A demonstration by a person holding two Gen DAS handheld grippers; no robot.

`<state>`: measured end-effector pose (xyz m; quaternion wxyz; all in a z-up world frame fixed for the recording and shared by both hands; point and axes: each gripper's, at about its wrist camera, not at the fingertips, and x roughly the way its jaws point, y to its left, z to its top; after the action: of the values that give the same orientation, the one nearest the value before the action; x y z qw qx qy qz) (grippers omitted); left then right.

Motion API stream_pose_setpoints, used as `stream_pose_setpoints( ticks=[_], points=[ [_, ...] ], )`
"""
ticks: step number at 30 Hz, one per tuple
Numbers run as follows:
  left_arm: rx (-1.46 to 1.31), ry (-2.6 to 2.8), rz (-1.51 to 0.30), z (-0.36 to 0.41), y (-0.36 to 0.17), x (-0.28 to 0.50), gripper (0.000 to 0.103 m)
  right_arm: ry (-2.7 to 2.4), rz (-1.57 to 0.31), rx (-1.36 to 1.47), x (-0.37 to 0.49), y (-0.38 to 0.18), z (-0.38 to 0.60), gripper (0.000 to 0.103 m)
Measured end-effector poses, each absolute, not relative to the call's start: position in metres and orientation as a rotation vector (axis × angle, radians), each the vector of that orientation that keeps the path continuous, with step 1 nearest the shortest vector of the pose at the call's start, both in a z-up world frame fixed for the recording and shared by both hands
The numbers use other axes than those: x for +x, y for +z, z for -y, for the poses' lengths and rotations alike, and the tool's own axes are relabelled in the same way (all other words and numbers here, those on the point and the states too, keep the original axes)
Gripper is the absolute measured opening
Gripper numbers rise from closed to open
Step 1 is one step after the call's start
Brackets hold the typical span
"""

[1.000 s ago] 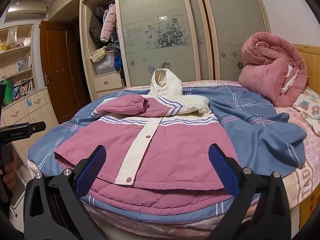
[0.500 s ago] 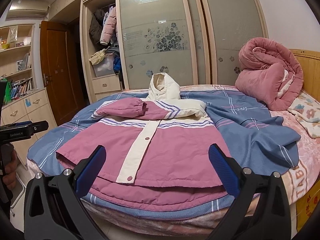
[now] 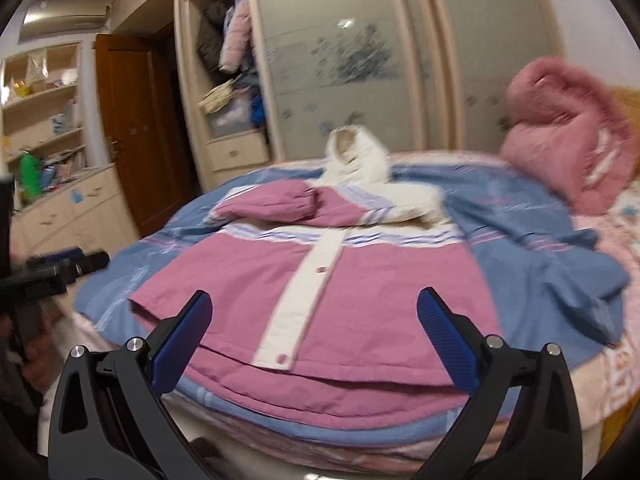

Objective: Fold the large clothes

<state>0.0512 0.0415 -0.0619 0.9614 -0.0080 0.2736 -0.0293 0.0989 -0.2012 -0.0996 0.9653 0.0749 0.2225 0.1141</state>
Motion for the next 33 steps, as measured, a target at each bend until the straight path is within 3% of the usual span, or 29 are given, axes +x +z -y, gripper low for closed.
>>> stream_pose_setpoints(
  ticks=[8, 10, 12, 17, 27, 28, 30, 31, 33],
  points=[
    [-0.046, -0.090, -0.557, -0.052, -0.069, 0.059, 0.101, 0.526, -0.598, 0.418, 0.257, -0.081, 0.196, 0.100],
    [-0.048, -0.100, -0.556, -0.052, -0.070, 0.060, 0.101, 0.558, -0.661, 0.431, 0.306, -0.084, 0.185, 0.090],
    [-0.053, -0.118, -0.558, -0.053, -0.072, 0.061, 0.101, 0.594, -0.736, 0.477, 0.359, -0.093, 0.176, 0.072],
    [-0.043, -0.147, -0.561, -0.054, -0.077, 0.065, 0.101, 0.591, -0.875, 0.550, 0.478, -0.127, 0.164, 0.056],
    [-0.074, -0.157, -0.609, -0.068, -0.095, 0.094, 0.101, 0.561, -0.928, 0.676, 0.583, -0.174, 0.162, 0.053],
    [-0.079, -0.156, -0.614, -0.069, -0.096, 0.096, 0.101, 0.584, -0.948, 0.705, 0.589, -0.179, 0.158, 0.048],
    [-0.088, -0.157, -0.620, -0.071, -0.099, 0.102, 0.101, 0.631, -0.961, 0.720, 0.594, -0.182, 0.148, 0.018],
    [-0.088, -0.156, -0.621, -0.071, -0.099, 0.103, 0.101, 0.648, -0.964, 0.711, 0.594, -0.181, 0.143, 0.012],
    [-0.088, -0.154, -0.625, -0.071, -0.100, 0.106, 0.101, 0.652, -0.958, 0.686, 0.591, -0.173, 0.136, 0.009]
  ],
)
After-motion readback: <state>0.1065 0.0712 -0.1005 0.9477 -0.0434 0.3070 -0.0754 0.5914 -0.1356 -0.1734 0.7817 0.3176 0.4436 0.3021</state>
